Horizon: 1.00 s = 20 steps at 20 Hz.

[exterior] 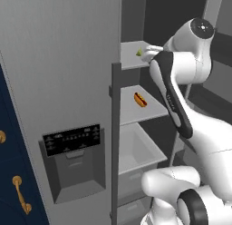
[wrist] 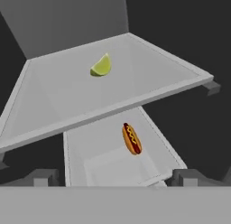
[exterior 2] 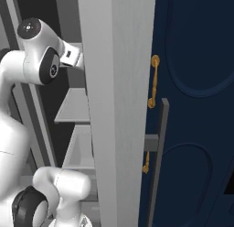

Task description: Grab a lemon wedge from the fridge and one ice cube from the ice bowl, and put them in the glass of lemonade.

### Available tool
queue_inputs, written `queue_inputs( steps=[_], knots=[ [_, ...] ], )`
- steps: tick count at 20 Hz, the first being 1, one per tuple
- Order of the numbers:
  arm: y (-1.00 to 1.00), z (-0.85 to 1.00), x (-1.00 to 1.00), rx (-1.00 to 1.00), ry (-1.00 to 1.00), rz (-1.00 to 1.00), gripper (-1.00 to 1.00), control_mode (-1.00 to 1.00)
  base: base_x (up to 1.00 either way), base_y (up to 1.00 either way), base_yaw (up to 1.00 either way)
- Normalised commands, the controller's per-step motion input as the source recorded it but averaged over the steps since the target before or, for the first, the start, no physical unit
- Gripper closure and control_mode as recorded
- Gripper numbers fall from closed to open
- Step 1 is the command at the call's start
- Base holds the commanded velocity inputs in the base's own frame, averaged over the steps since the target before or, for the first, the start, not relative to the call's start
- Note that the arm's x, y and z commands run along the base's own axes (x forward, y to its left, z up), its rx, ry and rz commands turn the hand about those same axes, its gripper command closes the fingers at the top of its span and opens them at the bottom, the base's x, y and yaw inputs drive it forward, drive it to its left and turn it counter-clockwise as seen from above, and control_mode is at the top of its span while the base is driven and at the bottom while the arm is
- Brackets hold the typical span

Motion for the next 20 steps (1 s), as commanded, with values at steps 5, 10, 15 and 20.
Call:
queue_inputs(
  steps=[5,10,15,20],
  knots=[
    [0.00,0.03,0.44,0.00,0.02,0.00,-1.00,-1.00,0.00,0.00,0.00],
    [0.00,0.00,0.51,0.00,0.04,0.00,-1.00,-1.00,0.00,0.00,0.00],
    [0.01,0.00,0.57,0.00,0.01,0.00,-1.00,-1.00,0.00,0.00,0.00],
    [0.02,-0.01,0.56,0.00,0.00,0.00,-1.00,-1.00,0.00,0.00,0.00]
  ],
)
